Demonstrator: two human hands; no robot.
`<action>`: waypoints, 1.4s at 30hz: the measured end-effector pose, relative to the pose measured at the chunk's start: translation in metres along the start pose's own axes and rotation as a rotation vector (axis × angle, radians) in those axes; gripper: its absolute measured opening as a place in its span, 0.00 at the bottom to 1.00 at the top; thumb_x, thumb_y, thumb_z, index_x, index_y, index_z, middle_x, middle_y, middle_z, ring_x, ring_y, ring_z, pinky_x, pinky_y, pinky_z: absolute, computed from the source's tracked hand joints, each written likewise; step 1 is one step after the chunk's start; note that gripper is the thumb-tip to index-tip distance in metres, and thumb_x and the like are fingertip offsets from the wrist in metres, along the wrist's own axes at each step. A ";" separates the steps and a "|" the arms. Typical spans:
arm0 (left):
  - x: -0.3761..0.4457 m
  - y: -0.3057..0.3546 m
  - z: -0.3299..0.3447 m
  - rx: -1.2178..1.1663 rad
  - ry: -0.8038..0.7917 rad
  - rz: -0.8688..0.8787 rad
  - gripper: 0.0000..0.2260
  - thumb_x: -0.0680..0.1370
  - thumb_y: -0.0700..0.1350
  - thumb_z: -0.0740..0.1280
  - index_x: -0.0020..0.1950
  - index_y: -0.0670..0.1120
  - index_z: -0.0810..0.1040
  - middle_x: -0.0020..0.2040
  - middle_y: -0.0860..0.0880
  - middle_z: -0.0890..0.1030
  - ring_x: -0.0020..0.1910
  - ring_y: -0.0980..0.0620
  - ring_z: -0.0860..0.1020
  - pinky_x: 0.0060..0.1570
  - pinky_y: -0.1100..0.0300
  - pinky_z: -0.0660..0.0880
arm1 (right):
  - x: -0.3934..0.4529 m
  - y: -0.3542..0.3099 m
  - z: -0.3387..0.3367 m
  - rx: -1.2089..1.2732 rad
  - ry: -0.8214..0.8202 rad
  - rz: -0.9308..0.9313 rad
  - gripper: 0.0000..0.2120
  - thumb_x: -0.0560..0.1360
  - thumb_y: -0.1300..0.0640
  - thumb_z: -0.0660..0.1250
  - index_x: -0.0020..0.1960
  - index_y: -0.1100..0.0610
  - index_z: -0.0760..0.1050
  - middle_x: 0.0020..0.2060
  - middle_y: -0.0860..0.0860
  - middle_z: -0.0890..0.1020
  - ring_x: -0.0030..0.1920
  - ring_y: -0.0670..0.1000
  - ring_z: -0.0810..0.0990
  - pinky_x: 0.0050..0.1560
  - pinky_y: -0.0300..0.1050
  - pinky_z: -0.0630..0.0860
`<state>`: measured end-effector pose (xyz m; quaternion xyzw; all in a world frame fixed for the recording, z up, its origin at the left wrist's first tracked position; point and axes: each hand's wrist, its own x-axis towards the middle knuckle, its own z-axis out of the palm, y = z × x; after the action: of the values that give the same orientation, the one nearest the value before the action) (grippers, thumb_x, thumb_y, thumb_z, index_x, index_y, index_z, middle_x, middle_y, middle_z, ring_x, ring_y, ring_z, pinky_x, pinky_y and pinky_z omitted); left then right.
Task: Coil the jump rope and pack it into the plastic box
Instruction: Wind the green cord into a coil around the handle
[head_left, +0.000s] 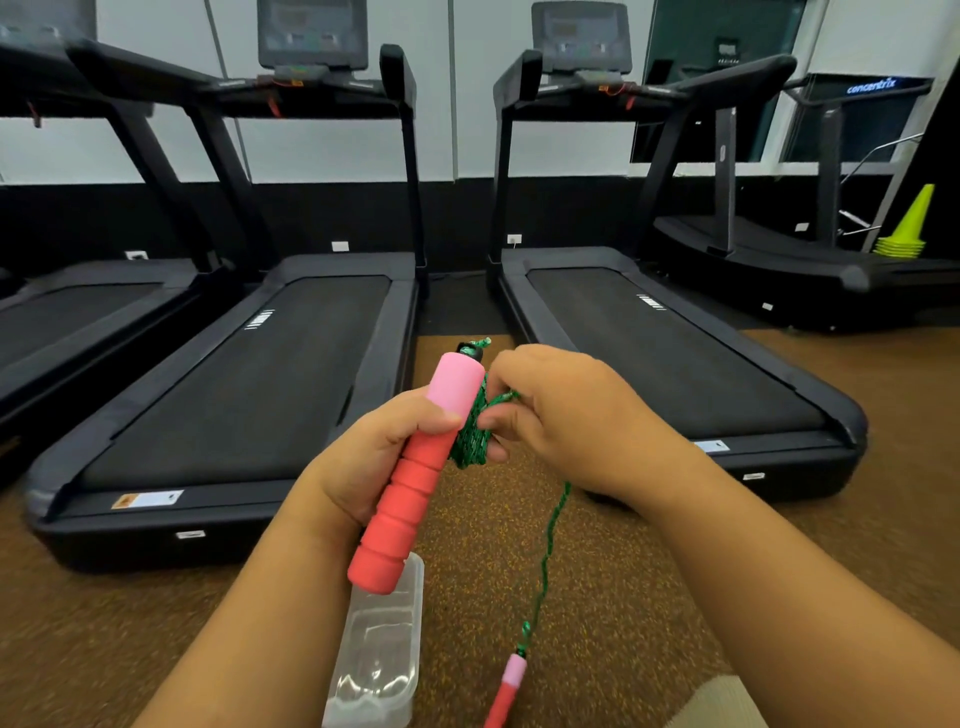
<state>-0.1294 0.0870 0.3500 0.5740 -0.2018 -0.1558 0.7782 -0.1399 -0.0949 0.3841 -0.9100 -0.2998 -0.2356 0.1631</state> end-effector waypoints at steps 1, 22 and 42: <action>0.000 0.001 0.001 -0.002 -0.008 0.009 0.23 0.65 0.45 0.67 0.56 0.34 0.77 0.45 0.32 0.81 0.39 0.43 0.81 0.42 0.57 0.79 | 0.002 0.002 -0.001 0.025 0.009 0.010 0.06 0.76 0.51 0.67 0.45 0.52 0.73 0.38 0.45 0.74 0.39 0.48 0.74 0.40 0.44 0.70; -0.004 0.022 0.014 -0.423 -0.293 0.167 0.20 0.78 0.38 0.51 0.64 0.24 0.66 0.60 0.28 0.74 0.58 0.33 0.75 0.62 0.49 0.71 | 0.010 0.023 0.039 0.528 0.187 0.241 0.08 0.82 0.55 0.56 0.51 0.51 0.74 0.43 0.48 0.79 0.44 0.51 0.78 0.44 0.50 0.76; 0.020 0.013 0.002 -0.236 0.098 0.210 0.29 0.69 0.46 0.63 0.69 0.38 0.68 0.65 0.38 0.77 0.53 0.48 0.81 0.48 0.53 0.77 | -0.009 0.001 0.076 0.358 -0.053 0.277 0.09 0.83 0.49 0.52 0.50 0.52 0.66 0.40 0.52 0.78 0.39 0.54 0.75 0.40 0.52 0.73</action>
<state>-0.1133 0.0794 0.3653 0.4614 -0.2027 -0.0681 0.8610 -0.1207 -0.0668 0.3159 -0.9049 -0.2130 -0.1301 0.3447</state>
